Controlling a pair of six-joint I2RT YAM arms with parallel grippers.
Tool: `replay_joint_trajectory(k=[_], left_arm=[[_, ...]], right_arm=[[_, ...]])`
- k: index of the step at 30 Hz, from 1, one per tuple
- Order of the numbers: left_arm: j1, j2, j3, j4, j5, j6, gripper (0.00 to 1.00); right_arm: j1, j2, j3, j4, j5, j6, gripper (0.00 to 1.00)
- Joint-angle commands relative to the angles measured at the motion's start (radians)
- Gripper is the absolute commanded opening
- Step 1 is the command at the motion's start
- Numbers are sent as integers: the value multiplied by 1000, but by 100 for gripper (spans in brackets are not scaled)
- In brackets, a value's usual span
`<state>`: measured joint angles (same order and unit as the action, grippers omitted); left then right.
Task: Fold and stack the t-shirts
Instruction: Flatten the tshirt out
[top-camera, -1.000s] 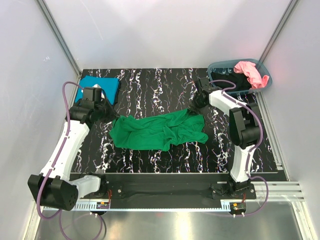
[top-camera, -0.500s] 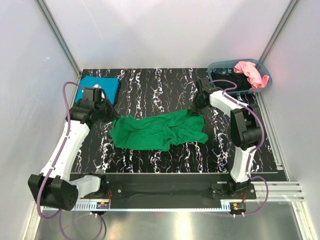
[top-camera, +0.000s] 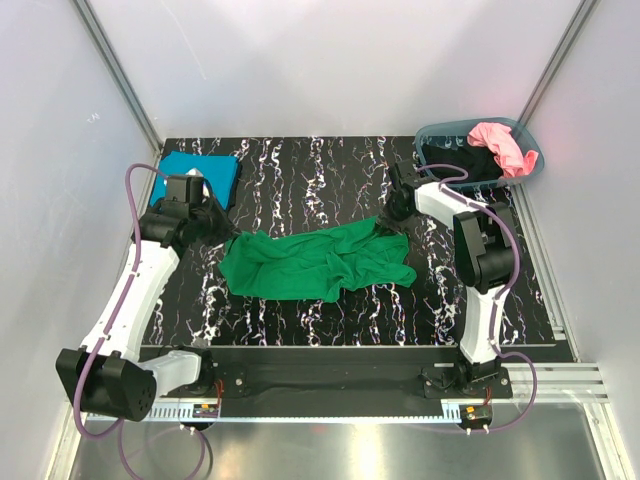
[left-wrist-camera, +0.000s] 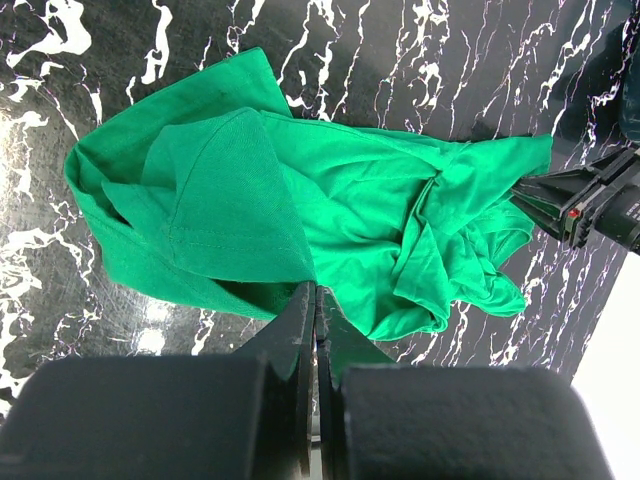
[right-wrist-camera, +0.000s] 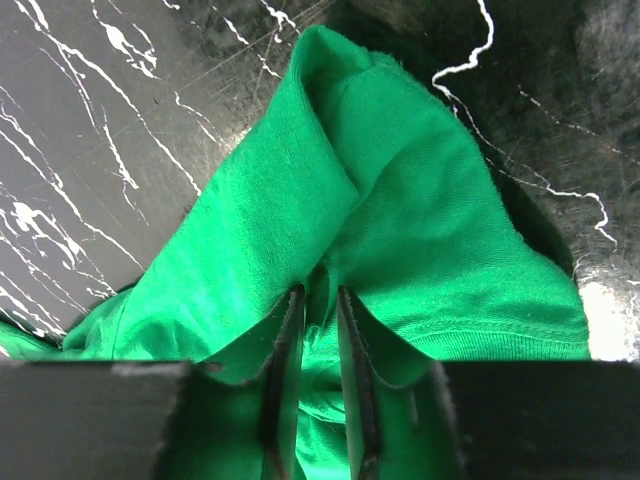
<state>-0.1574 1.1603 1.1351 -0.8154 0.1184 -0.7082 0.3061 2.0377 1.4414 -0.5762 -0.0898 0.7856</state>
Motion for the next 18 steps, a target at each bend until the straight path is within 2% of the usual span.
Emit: replay_joint_trajectory(k=[1, 3, 4, 5, 11, 15, 18], left_arm=[[1, -16, 9, 15, 0, 0, 0], [1, -7, 18, 15, -5, 3, 0], [1, -2, 28, 12, -11, 3, 0], [2, 2, 38, 12, -22, 1, 0], [2, 81, 233, -30, -115, 30, 0], [2, 96, 391, -67, -210, 64, 0], [2, 53, 419, -80, -229, 73, 0]], right_arm=[[11, -22, 17, 15, 30, -2, 19], [8, -37, 37, 1, 30, -12, 10], [8, -65, 45, -13, 35, -16, 2], [10, -83, 54, -22, 41, -31, 0], [-33, -286, 227, -252, 206, -91, 0], [-136, -451, 350, -370, 238, -106, 0], [-220, -574, 421, -474, 298, -117, 0]])
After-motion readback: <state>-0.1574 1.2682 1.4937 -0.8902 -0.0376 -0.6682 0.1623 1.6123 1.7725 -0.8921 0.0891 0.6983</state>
